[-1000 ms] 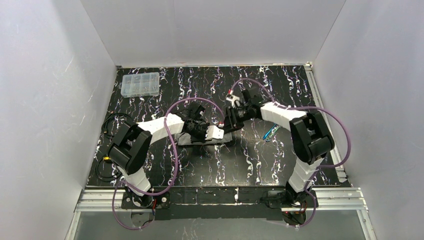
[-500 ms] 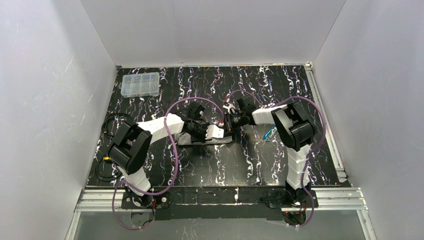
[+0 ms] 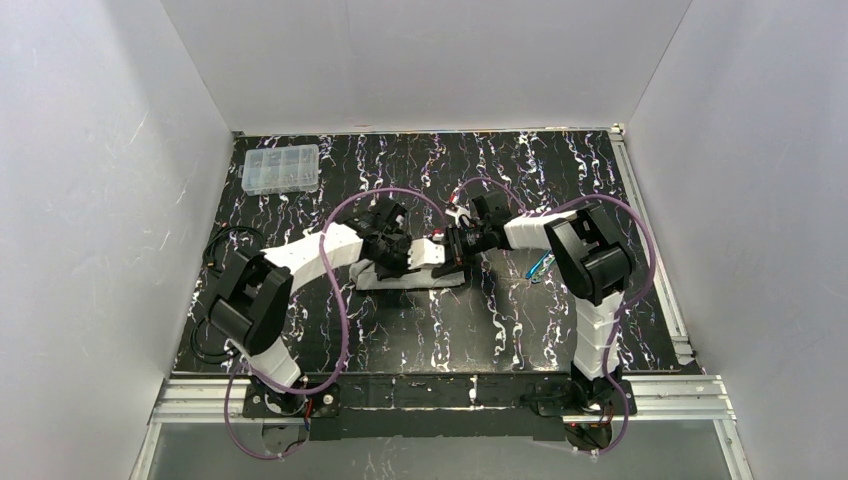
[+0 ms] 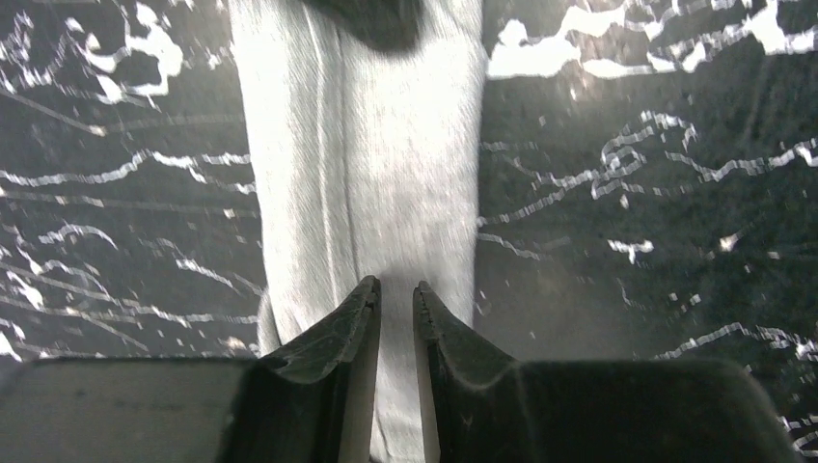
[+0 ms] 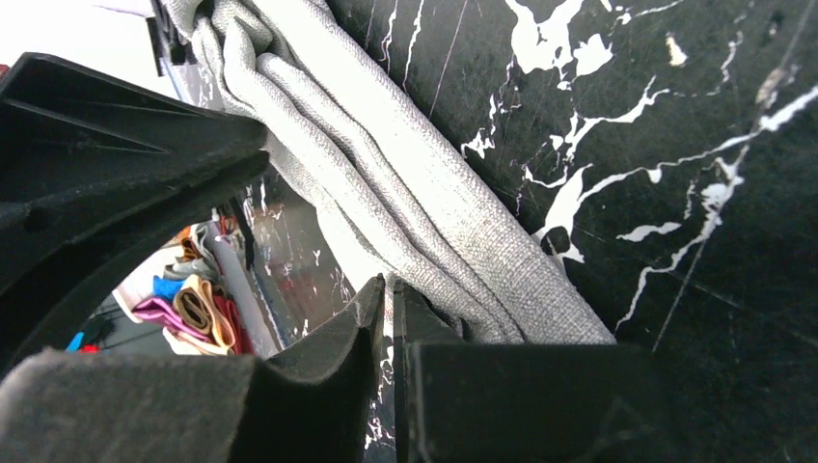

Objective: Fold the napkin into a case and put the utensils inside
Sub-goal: Smooth out the smaller rectangle-folded napkin at the center of the board.

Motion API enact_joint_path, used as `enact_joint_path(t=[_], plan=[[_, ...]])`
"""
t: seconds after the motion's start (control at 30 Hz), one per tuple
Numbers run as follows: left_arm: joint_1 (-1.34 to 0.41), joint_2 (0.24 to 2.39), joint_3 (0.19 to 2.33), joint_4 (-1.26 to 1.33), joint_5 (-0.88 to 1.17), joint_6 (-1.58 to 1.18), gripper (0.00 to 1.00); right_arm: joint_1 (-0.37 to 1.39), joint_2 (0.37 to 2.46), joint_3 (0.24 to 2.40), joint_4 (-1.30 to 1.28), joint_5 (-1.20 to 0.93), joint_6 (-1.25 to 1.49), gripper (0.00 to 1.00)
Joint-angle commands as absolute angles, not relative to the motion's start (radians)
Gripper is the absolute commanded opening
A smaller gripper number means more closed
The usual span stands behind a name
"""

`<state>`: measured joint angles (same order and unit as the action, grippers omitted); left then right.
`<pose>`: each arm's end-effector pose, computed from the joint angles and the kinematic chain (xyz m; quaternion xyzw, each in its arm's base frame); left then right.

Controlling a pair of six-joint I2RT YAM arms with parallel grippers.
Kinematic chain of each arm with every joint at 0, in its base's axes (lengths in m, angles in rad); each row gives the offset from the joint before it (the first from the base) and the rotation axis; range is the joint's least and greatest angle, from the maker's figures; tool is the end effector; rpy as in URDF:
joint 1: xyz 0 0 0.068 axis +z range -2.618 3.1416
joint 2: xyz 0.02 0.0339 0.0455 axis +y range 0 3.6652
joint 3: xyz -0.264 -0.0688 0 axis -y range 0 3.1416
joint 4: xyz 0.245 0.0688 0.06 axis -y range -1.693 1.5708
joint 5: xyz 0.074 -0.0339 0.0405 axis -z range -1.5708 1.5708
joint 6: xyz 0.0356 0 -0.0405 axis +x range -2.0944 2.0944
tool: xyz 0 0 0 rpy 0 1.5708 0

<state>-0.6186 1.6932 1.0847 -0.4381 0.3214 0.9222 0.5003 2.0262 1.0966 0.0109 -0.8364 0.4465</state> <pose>0.2717 -0.2072 0.1914 0.6937 0.6553 -0.1141 0.2762 0.3296 0.2103 0.1124 -0.1533 0.8619 0.4759 0.0851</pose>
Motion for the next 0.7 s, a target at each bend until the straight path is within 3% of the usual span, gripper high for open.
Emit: enact_joint_path(t=[0.0,0.33,0.67], plan=[[-0.596,1.568,1.004,-0.506,0.275,0.909,0.18,0.503,1.989,1.092,-0.08,-0.686,0.401,0.18],[-0.484,1.576,0.971,-0.506,0.278,0.925,0.18,0.526,1.98,1.116,-0.104,-0.667,0.408,0.18],[-0.48,1.673,0.98,-0.455,0.303,0.923,0.16,0.555,1.935,1.181,-0.116,-0.666,0.458,0.21]])
